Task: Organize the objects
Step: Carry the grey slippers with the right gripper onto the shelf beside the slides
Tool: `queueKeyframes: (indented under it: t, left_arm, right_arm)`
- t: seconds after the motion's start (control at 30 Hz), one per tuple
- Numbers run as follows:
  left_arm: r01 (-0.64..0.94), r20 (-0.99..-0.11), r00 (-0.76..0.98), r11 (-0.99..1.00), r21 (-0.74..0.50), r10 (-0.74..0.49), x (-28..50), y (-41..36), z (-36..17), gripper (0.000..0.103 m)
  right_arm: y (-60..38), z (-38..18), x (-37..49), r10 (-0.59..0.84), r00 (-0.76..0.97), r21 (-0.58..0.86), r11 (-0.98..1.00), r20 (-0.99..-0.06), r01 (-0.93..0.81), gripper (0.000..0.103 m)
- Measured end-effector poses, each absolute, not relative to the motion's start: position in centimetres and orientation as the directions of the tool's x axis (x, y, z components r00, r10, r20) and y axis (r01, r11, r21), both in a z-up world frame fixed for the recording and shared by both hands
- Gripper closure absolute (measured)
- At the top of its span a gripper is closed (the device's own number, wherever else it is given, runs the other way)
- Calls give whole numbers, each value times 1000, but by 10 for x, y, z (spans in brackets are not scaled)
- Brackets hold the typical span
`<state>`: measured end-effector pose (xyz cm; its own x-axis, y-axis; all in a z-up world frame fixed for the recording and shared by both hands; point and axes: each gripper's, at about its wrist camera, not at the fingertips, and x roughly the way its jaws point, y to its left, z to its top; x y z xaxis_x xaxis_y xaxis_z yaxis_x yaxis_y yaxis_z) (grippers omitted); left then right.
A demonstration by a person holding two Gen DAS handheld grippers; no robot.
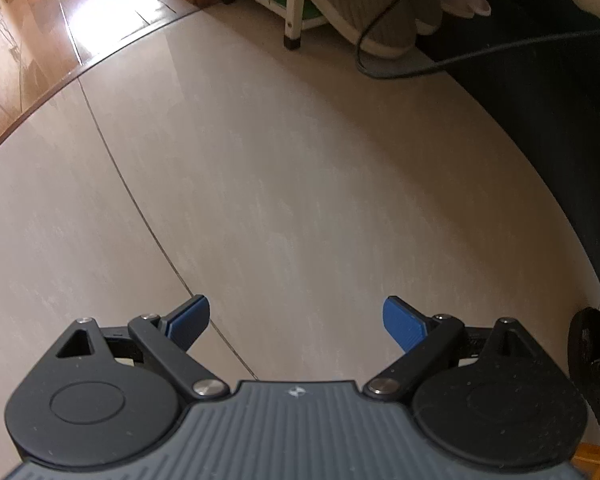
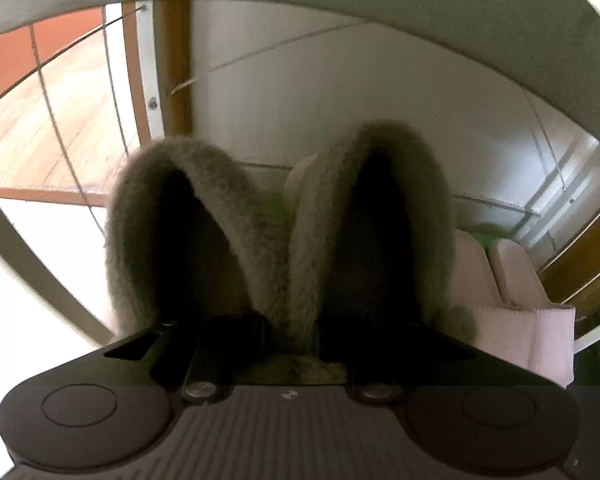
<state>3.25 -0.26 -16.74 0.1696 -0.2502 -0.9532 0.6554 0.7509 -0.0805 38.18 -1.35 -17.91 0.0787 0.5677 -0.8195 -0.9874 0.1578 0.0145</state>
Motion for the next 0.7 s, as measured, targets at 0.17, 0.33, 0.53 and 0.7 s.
queueKeyframes:
  t: [0.17,0.33,0.53,0.7]
  left_arm:
    - [657,-956,151,748,-93,-252,31,-4,-169,10]
    - [665,-956,145,741,-97,-255,31,-7,-169,10]
    - [653,-958,145,751,-96,-249,33,-5,-168,10]
    - [645,-950,181,760,-80,-254,25,5,-156,10]
  right_arm:
    - [-7,-175,388,600,95,42,211,-794,-977,80]
    - [7,-181,389,615,134,47,269,-777,-962,73]
    - [4,-167,380,723,189,-14,241,-665,-970,34]
    - [-9,-151,372,736,158,-41,175,-659,-984,20]
